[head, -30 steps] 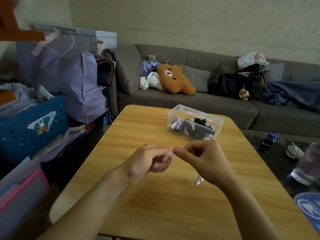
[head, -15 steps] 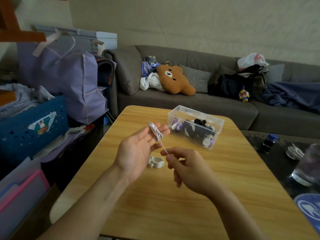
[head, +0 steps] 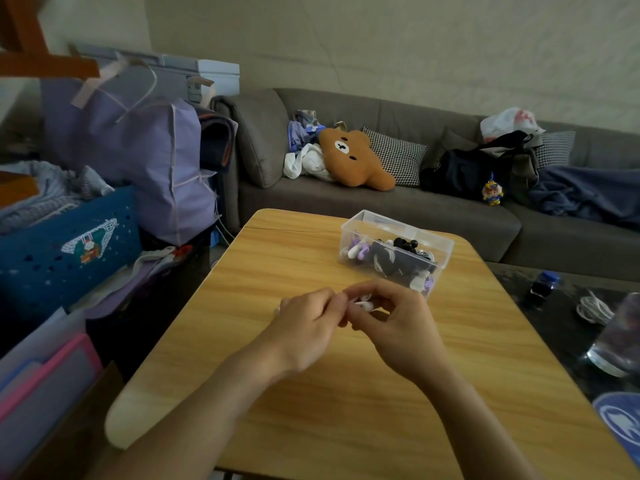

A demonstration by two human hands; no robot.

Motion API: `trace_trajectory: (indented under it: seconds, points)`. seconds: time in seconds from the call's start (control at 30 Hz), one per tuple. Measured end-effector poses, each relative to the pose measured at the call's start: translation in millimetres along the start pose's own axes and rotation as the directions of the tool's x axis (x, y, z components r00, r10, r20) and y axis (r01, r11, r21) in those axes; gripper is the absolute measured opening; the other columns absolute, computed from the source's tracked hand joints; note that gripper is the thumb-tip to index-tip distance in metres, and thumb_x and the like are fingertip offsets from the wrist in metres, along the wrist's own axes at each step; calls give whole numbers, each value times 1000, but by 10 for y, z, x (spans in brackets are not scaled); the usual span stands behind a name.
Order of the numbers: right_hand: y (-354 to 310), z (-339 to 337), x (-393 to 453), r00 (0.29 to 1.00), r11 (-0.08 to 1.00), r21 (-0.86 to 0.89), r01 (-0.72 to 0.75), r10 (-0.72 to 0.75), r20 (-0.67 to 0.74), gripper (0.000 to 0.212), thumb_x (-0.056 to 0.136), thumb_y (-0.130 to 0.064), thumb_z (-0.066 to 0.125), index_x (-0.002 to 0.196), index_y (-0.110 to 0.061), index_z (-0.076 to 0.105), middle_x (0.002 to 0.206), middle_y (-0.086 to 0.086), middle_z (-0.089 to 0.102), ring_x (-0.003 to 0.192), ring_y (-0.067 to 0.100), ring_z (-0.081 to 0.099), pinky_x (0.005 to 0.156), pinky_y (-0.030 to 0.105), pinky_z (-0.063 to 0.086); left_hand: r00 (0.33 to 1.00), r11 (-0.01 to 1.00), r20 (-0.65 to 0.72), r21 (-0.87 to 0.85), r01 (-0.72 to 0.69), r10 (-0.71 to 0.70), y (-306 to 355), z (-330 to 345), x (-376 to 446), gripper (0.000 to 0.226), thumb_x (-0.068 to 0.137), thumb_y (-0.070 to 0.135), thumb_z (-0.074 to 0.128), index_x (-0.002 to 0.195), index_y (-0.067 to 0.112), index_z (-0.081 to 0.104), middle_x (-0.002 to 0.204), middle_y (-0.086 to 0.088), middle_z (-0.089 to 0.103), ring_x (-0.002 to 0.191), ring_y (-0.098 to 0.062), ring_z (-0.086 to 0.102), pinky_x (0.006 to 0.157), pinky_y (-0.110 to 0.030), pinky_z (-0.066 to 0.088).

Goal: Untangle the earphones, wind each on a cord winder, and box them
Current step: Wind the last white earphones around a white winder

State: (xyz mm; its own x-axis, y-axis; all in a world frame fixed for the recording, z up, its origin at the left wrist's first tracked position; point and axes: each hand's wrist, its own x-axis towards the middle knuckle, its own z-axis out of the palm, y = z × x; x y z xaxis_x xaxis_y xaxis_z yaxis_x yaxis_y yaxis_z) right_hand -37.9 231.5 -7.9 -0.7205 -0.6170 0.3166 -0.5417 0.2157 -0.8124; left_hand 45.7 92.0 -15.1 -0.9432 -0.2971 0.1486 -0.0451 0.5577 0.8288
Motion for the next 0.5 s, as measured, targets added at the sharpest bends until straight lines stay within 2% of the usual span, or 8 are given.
trace_trajectory:
  seconds: [0.07, 0.13, 0.23, 0.3, 0.37, 0.43, 0.5]
  points:
    - [5, -3, 3, 1000, 999, 28, 20, -21, 6, 9, 88, -26, 73, 97, -27, 74, 88, -9, 73, 85, 10, 68, 74, 39, 61, 999, 978, 29, -207, 30, -25, 2, -34, 12, 48, 103, 46, 39, 82, 11, 64, 58, 15, 50, 61, -9, 45, 68, -35, 37]
    - [8, -4, 4, 999, 996, 75, 39, -40, 3, 11, 90, -29, 71, 100, -29, 75, 92, -10, 73, 88, 10, 68, 73, 40, 61, 997, 937, 68, -346, 52, -31, 53, -61, 12, 50, 107, 33, 39, 85, -7, 58, 58, 10, 42, 56, -8, 37, 61, -29, 31]
    - [2, 42, 2, 997, 989, 139, 54, -60, 46, 20, 96, -27, 64, 113, -31, 74, 99, -10, 74, 93, 13, 69, 77, 41, 60, 996, 894, -7, -443, 74, -87, 116, -70, 5, 48, 107, 29, 36, 69, 4, 50, 57, 3, 38, 53, -9, 34, 54, -22, 30]
    - [-21, 101, -16, 995, 984, 164, 65, -76, 64, 25, 100, -25, 59, 121, -30, 71, 102, -9, 74, 95, 14, 70, 77, 40, 60, 984, 882, -91, -460, 97, -155, 109, -59, 16, 55, 106, 31, 39, 56, 16, 54, 53, 4, 46, 51, -8, 43, 50, -18, 35]
    - [-52, 164, -40, 994, 982, 176, 65, -80, 76, 28, 102, -24, 55, 126, -27, 69, 99, -6, 74, 91, 15, 71, 73, 38, 61, 961, 857, -156, -500, 123, -229, 125, -53, 27, 57, 104, 29, 45, 50, 20, 58, 49, 5, 51, 52, -9, 50, 51, -21, 41]
    - [-71, 234, -56, 994, 990, 126, 71, -80, 69, 28, 102, -26, 55, 126, -28, 68, 94, -7, 72, 81, 12, 70, 68, 33, 60, 937, 828, -190, -539, 151, -294, 151, -55, 29, 51, 101, 22, 51, 51, 15, 58, 45, 3, 49, 48, -11, 49, 49, -23, 41]
    - [-66, 302, -62, 993, 993, 23, 114, -114, 33, 23, 101, -27, 57, 120, -32, 69, 91, -11, 69, 78, 8, 67, 67, 25, 56, 913, 803, -215, -570, 172, -348, 156, -53, 47, 41, 96, 18, 54, 63, -4, 62, 50, -4, 53, 52, -15, 53, 52, -24, 43]
